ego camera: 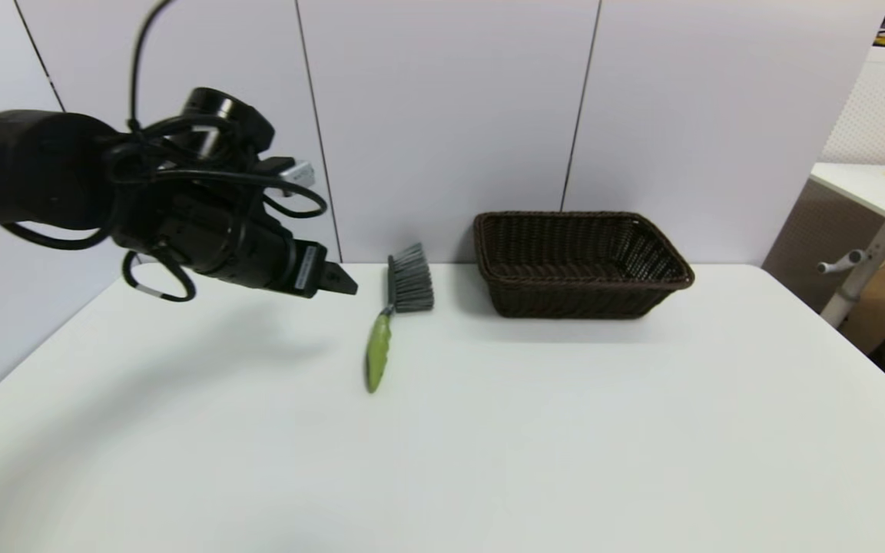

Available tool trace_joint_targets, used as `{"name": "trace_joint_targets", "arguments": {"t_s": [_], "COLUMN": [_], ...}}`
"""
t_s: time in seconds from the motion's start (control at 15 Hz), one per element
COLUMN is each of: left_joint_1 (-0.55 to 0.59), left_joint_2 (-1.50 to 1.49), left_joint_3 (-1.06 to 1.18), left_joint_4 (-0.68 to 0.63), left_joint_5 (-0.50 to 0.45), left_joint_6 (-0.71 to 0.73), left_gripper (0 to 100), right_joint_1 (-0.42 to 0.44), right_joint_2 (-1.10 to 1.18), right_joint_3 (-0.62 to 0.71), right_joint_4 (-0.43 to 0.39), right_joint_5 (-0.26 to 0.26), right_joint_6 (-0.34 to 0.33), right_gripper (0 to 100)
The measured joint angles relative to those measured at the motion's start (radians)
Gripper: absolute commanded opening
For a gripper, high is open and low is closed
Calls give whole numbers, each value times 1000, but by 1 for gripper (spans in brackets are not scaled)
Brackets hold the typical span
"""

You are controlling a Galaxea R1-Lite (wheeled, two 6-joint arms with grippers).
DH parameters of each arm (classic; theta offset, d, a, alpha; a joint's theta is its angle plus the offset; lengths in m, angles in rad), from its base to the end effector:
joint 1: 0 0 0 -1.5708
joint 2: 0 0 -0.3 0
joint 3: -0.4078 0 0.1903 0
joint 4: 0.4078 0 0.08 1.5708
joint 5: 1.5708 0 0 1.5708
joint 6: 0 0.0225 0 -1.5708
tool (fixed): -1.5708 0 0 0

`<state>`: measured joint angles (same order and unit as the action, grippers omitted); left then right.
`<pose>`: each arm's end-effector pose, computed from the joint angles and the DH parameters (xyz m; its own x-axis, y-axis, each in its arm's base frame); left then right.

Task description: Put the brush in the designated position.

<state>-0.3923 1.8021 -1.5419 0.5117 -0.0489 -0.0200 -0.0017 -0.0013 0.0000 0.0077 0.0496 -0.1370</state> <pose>0.3049 -0.1273 0.2485 0.6427 -0.3188 -0.6967 0.4013 0.9147 -0.0484 -0.0229 0.0012 0.0747 0.9988 0.0479 -0.0064 -0.0483 0.9895 -0.1363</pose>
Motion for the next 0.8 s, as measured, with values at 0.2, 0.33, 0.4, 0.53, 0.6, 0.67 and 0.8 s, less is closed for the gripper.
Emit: {"name": "trace_joint_targets", "arguments": {"t_s": [0.2, 0.33, 0.4, 0.53, 0.6, 0.67, 0.8], "left_joint_1": [39, 62, 73, 91, 99, 107, 114], "left_joint_2": [-175, -294, -350, -458, -503, -543, -607], "left_joint_3": [133, 234, 282, 367, 401, 431, 471], "left_joint_4": [-15, -37, -50, -75, -82, -85, -89], "left_joint_5": [1, 1, 1, 2, 3, 3, 3], "left_joint_6": [7, 9, 9, 10, 10, 10, 10], "left_gripper": [100, 100, 100, 100, 100, 100, 100], "right_joint_1": [0, 0, 0, 0, 0, 0, 0], "right_joint_2": [0, 0, 0, 0, 0, 0, 0], "right_joint_3": [0, 0, 0, 0, 0, 0, 0], "right_joint_4": [0, 0, 0, 0, 0, 0, 0], "right_joint_5": [0, 0, 0, 0, 0, 0, 0], "right_joint_6": [0, 0, 0, 0, 0, 0, 0], "right_gripper": [100, 100, 100, 100, 100, 100, 100]}}
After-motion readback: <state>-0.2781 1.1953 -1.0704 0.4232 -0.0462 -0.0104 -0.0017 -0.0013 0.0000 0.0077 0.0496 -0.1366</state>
